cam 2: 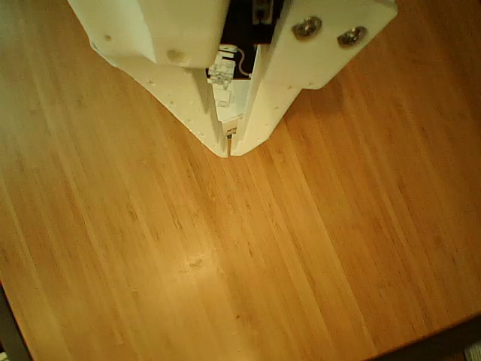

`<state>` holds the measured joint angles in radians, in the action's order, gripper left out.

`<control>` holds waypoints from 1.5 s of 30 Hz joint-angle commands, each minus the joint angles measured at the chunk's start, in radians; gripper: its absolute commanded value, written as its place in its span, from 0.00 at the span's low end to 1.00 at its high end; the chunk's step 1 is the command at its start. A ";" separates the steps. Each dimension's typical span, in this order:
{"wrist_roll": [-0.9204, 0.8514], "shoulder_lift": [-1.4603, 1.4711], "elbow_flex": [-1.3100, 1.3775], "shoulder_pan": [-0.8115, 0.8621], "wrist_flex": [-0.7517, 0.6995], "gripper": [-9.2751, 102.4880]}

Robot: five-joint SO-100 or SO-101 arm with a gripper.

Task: Push the box on top of the target

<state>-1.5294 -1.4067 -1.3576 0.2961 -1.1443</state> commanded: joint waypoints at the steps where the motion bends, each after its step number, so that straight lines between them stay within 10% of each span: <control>1: 0.094 -0.160 -0.074 -0.017 0.041 0.16; 45: 0.520 -1.424 -1.150 -0.204 0.160 0.08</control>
<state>-1.0186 -2.7059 -2.4605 0.0798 -1.0032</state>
